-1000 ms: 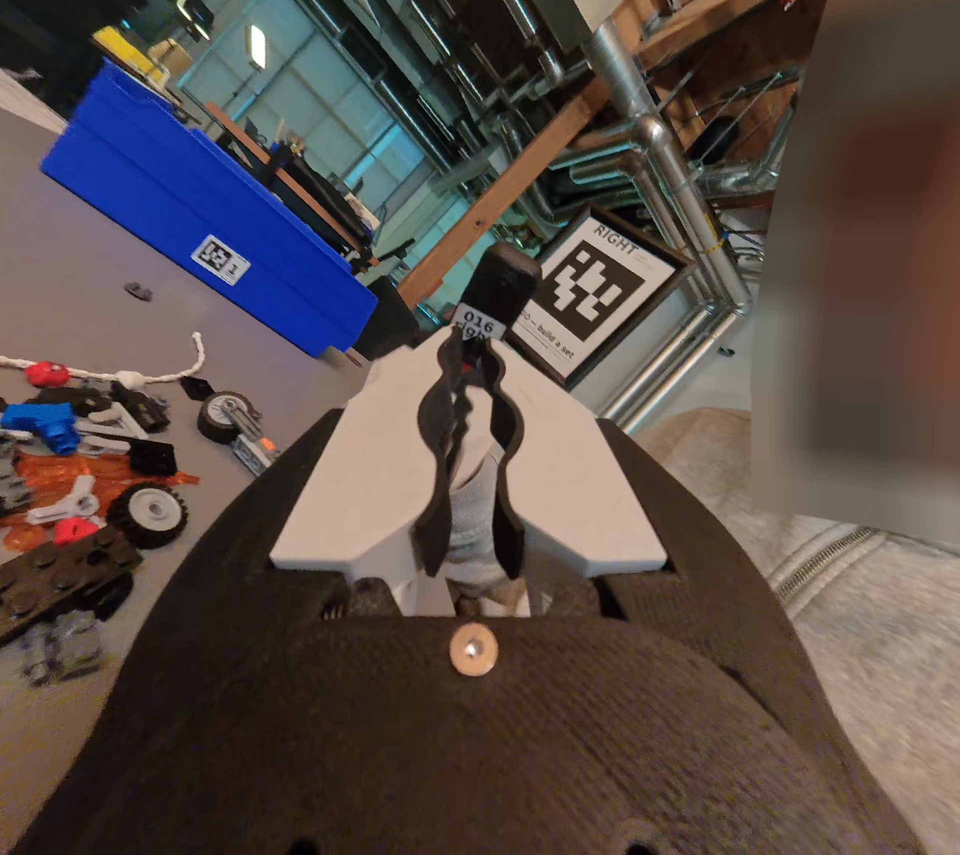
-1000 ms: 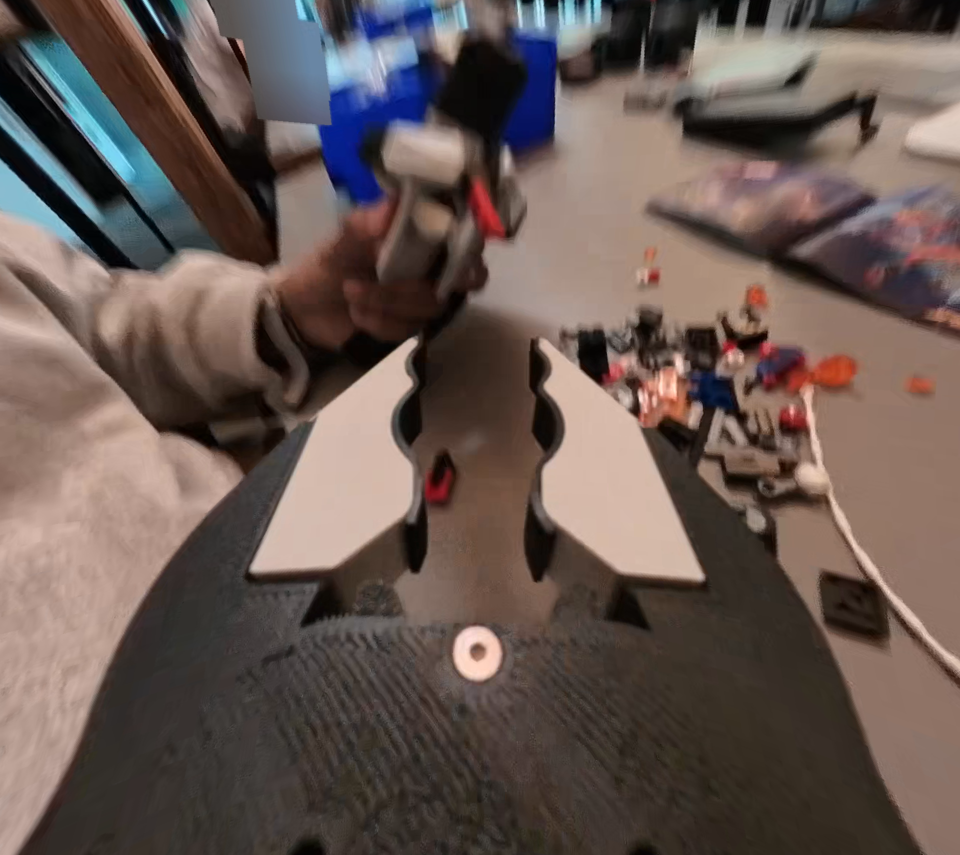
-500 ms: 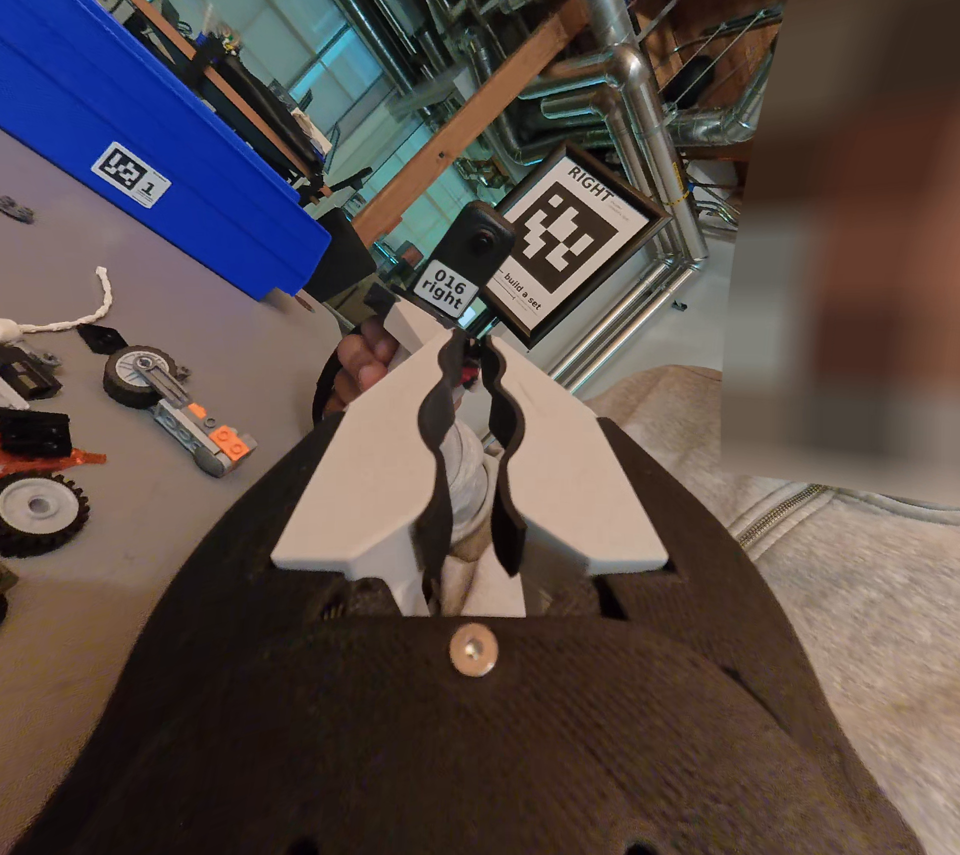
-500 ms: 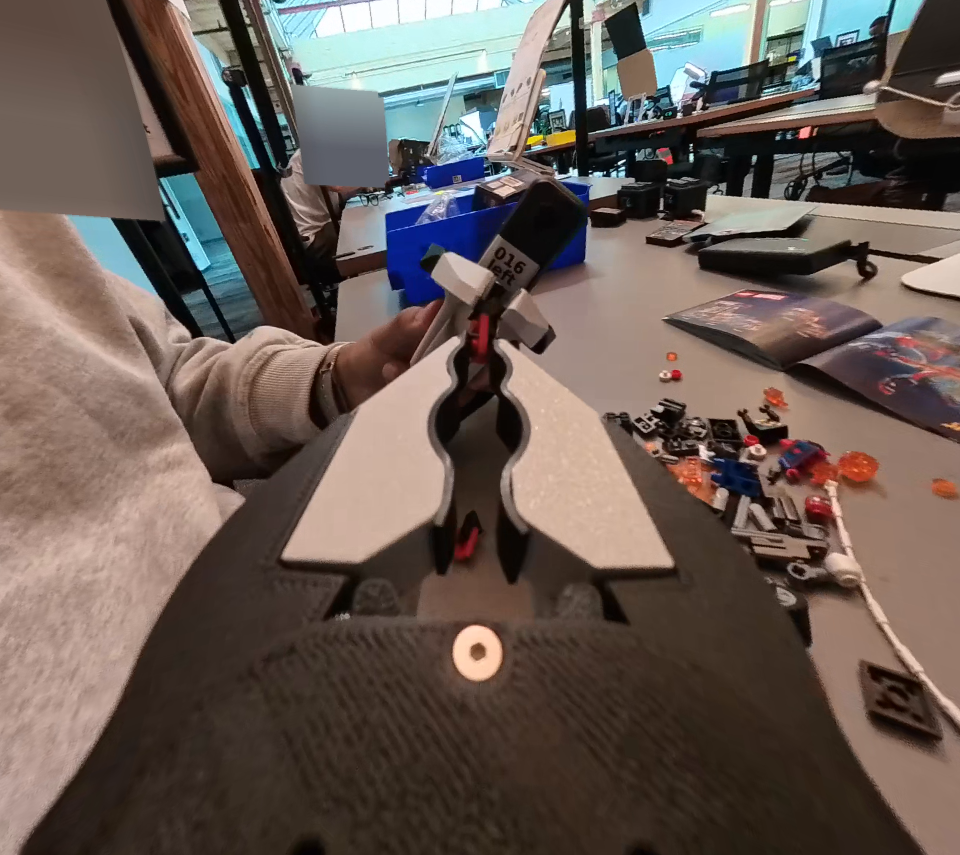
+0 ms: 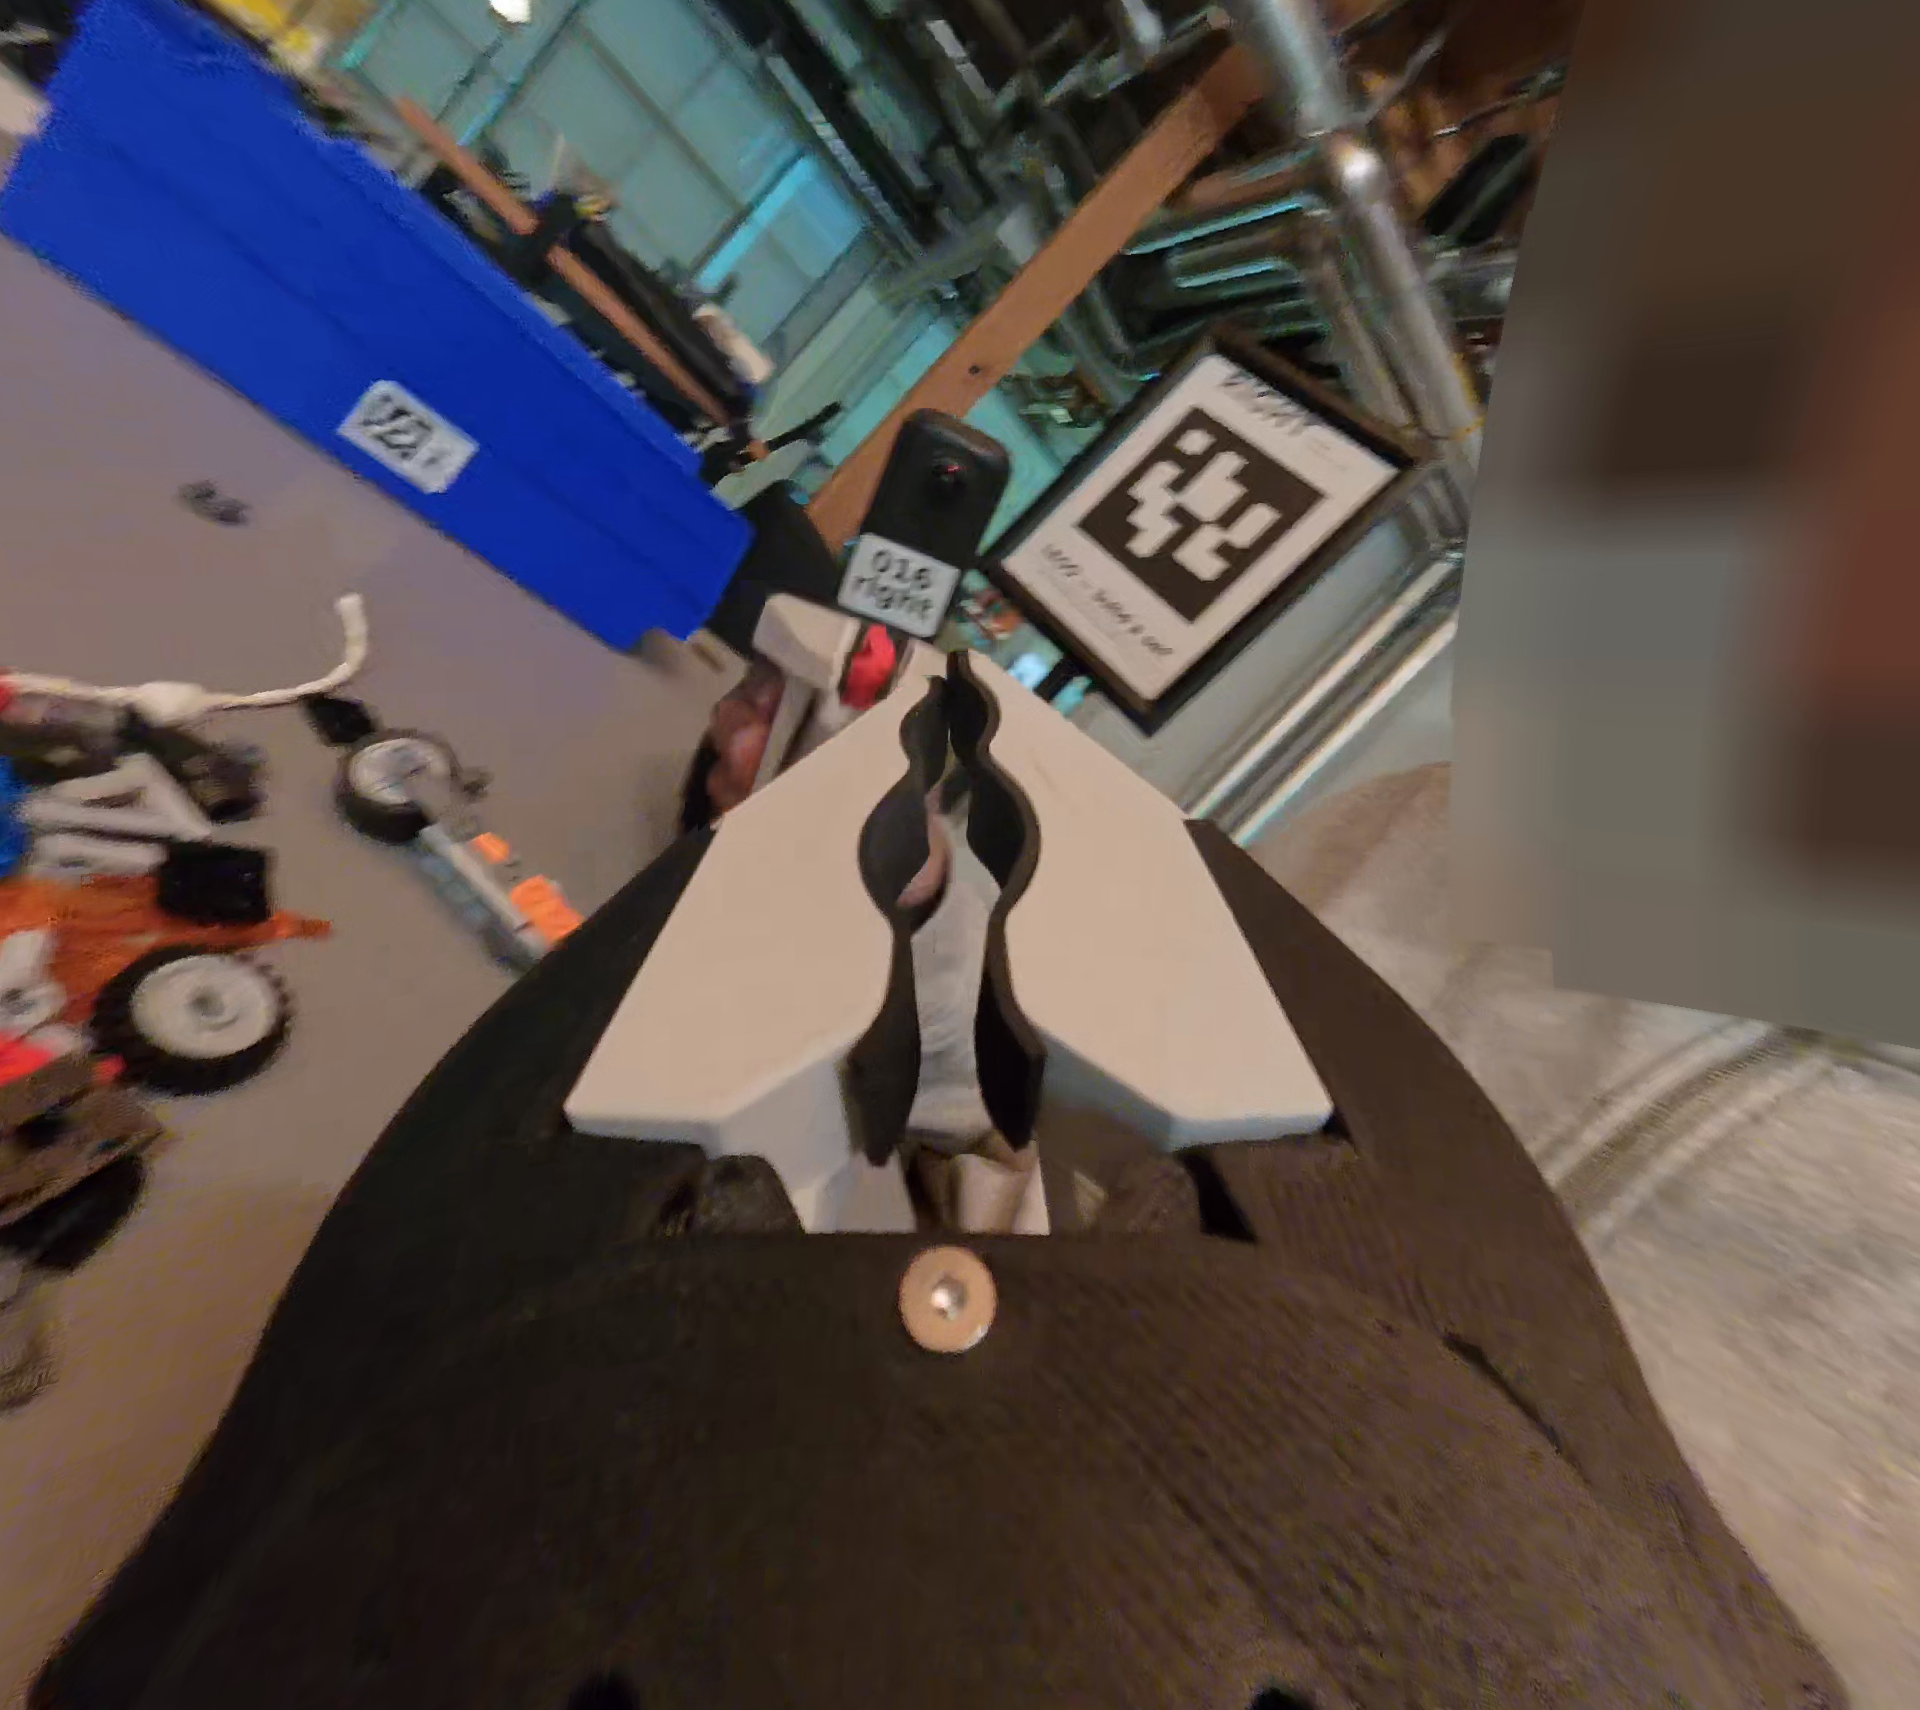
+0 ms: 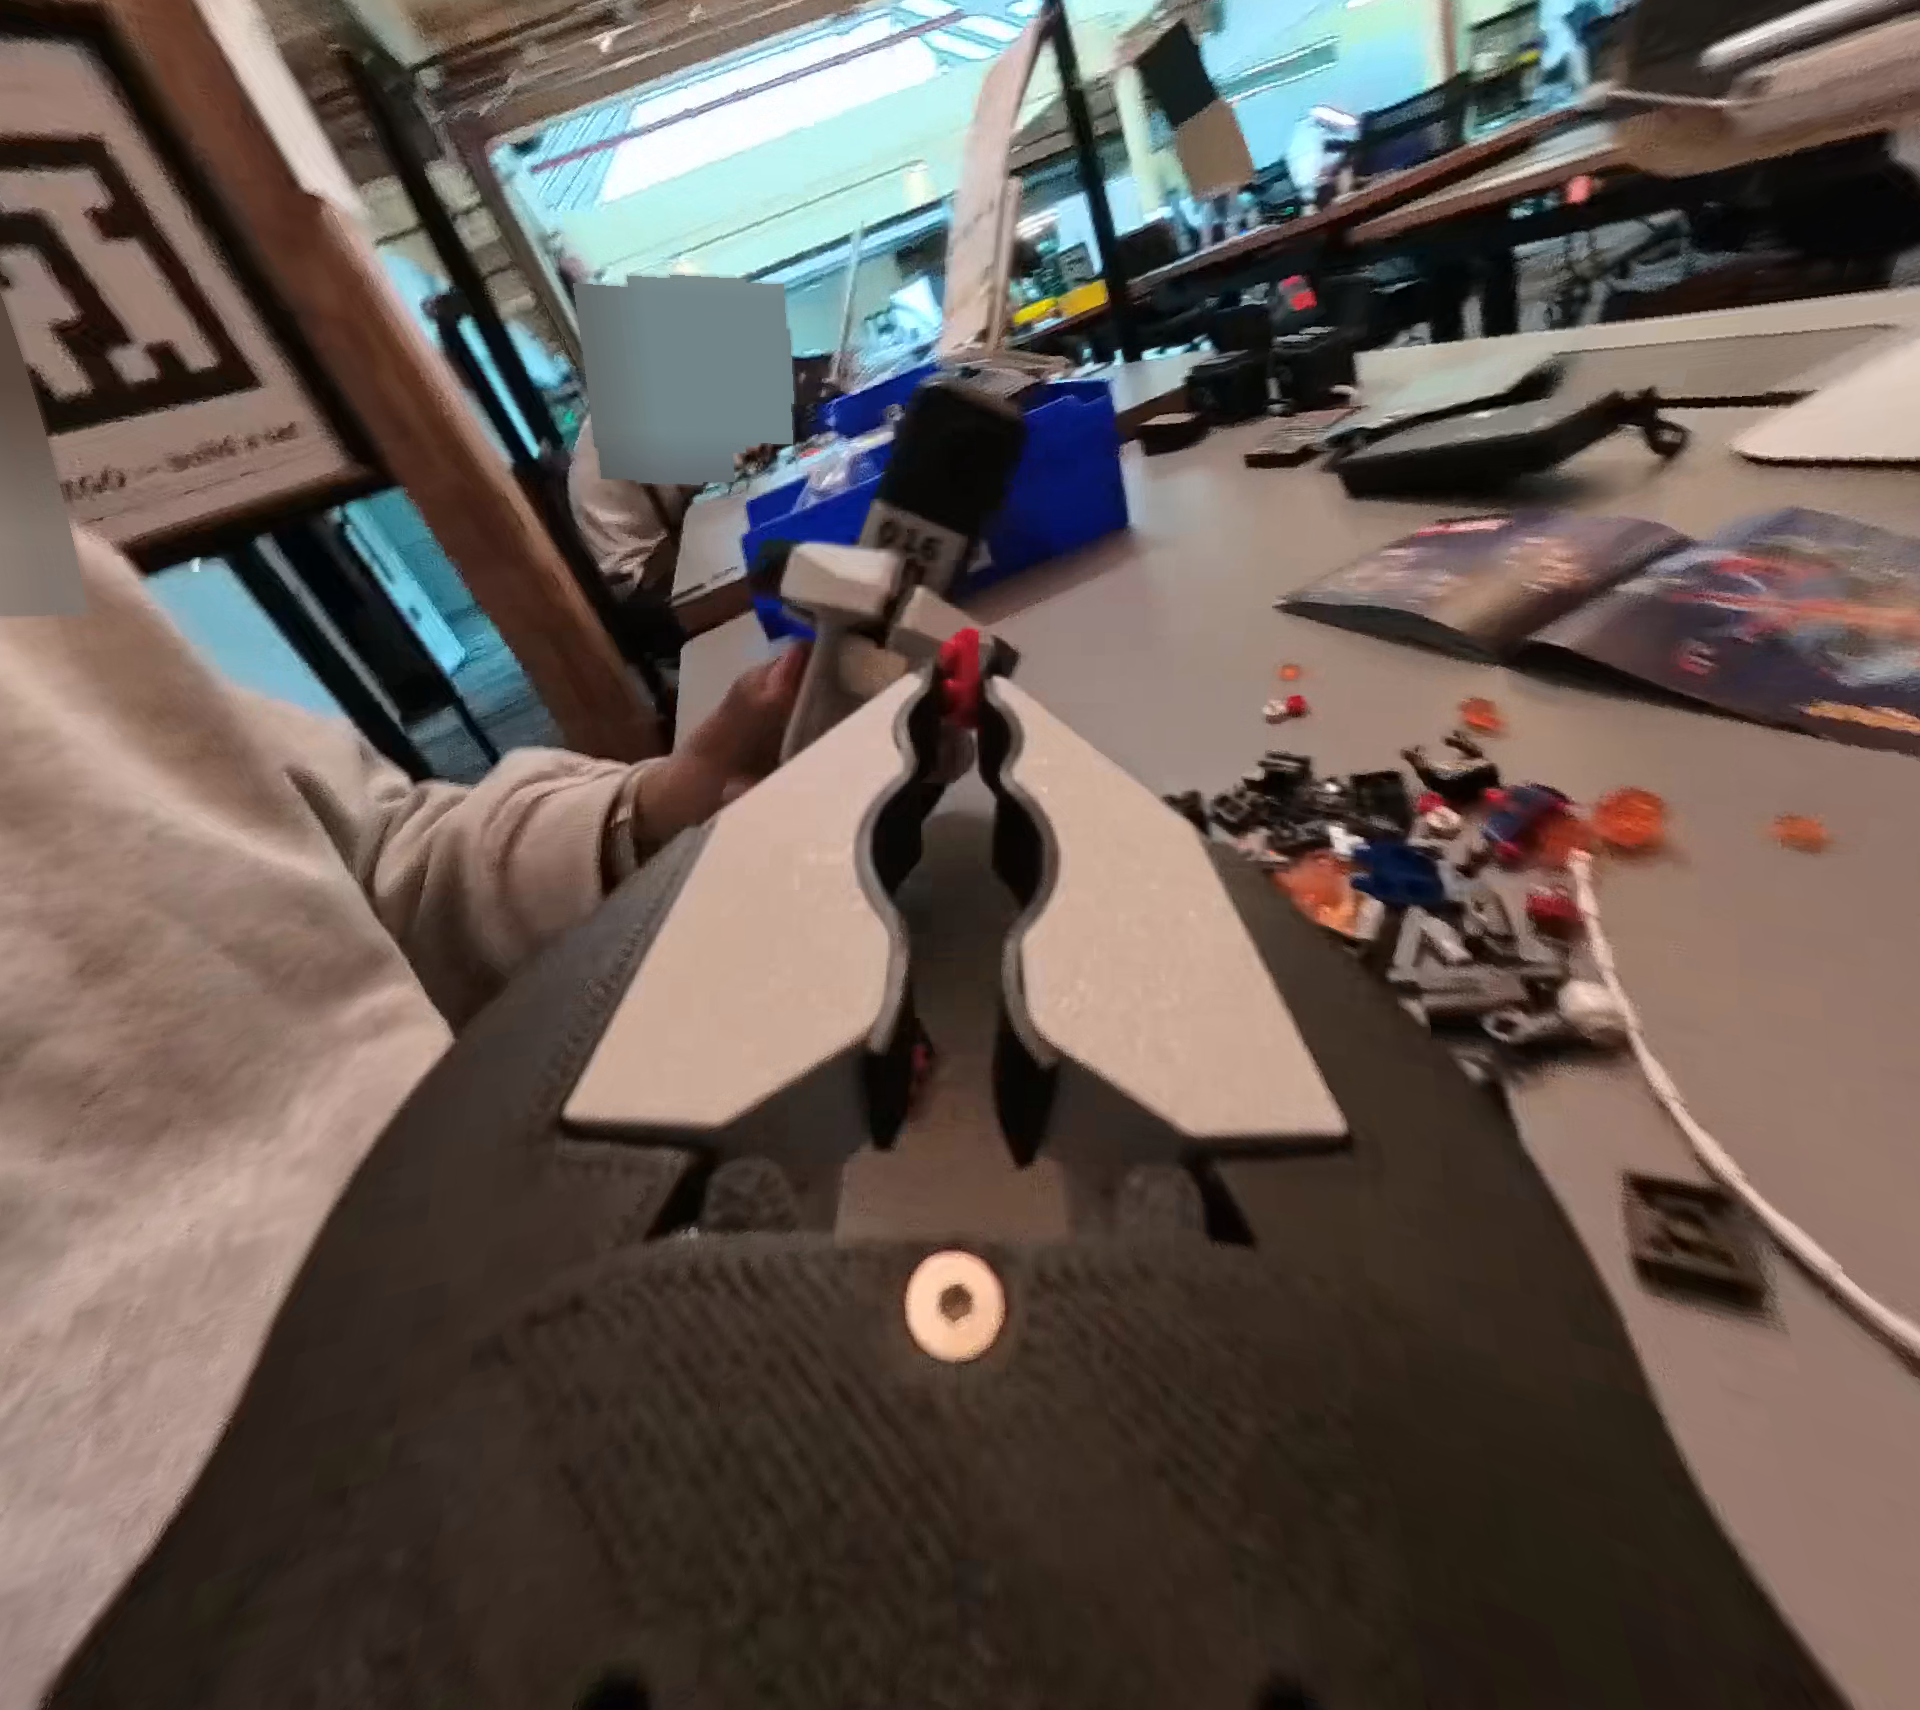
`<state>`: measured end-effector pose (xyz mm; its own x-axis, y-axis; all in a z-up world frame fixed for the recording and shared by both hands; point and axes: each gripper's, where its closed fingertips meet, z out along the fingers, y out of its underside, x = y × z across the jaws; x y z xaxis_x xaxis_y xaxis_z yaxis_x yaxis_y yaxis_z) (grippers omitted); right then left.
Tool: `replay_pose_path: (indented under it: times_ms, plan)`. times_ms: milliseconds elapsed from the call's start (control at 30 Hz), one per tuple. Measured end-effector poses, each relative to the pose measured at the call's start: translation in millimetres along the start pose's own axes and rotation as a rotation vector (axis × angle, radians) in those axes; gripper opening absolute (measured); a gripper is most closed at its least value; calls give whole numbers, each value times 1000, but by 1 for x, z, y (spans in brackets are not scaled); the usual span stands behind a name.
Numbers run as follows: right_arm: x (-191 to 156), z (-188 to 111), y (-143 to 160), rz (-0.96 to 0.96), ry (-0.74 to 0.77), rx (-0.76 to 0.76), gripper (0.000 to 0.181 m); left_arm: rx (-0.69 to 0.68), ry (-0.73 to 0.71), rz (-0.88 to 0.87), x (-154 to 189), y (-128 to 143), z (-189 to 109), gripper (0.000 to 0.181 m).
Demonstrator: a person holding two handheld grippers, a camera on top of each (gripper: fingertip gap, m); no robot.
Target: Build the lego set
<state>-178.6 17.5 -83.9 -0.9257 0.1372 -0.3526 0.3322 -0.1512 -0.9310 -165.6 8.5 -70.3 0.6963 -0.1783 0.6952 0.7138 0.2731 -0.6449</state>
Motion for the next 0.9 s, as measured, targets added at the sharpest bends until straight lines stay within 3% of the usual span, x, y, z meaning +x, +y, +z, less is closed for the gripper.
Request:
replay_pose_path:
  times_ms: [133,333,433,533,633,733,800,900]
  plan:
    - [9,-12,-12,102,-15,87,5,-12,-259,208,-24,-12,-18,0]
    - [5,-1,2,62,11,-10,6,25,-283,246,-24,-21,-24,0]
    - [17,8,32,84,124,-218,6,70,-271,231,-23,-28,-30,0]
    - [34,13,66,65,276,-440,19,100,-278,243,-22,-34,-34,0]
    - [60,14,62,-76,478,-457,47,116,-285,251,-22,-36,-36,0]
    - [69,3,41,-264,613,-409,41,134,-288,253,-22,-39,-39,0]
    - [46,7,38,-269,499,-417,37,140,-302,267,-22,-42,-43,0]
    - [-21,25,58,-185,107,-513,35,154,-327,289,-22,-47,-51,0]
